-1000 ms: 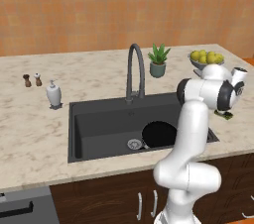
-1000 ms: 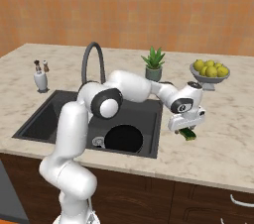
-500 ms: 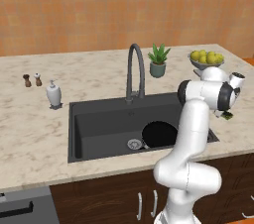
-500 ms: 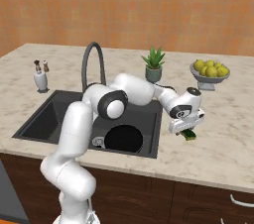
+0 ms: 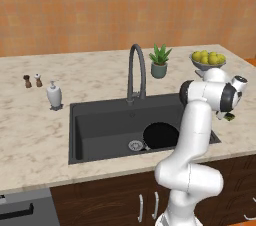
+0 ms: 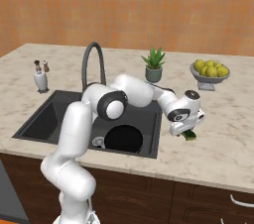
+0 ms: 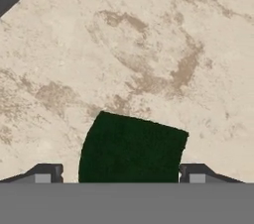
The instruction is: Pick the pan and sponge and place them into the sink. Then turn on the water.
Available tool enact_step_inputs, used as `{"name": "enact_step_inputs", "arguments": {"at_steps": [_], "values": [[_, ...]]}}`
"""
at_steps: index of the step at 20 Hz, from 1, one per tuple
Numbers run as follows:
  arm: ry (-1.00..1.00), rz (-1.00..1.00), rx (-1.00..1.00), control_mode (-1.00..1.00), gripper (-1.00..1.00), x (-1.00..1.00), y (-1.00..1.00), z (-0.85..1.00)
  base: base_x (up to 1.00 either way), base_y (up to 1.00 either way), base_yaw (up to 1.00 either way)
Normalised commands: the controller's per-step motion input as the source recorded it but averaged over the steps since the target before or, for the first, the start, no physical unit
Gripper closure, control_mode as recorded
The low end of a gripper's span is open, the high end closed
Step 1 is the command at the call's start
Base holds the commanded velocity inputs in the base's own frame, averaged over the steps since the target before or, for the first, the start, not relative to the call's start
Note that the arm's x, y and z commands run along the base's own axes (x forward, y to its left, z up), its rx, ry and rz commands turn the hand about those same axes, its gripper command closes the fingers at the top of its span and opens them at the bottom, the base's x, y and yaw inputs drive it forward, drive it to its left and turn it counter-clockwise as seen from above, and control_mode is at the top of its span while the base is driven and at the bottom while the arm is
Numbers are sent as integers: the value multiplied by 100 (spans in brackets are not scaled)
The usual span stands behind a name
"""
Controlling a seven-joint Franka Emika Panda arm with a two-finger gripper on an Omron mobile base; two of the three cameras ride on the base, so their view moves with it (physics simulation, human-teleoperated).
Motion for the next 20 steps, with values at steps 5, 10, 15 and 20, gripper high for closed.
{"name": "enact_step_inputs", "arguments": {"at_steps": [5,10,15,20], "values": [[-25,0,-7,-100,100,-38,2,-40,0,0,0],[-17,5,-1,-100,100,-22,21,11,0,0,0],[-5,16,0,-100,100,-21,23,96,0,0,0],[13,11,0,-100,100,-23,52,100,0,0,0]]}}
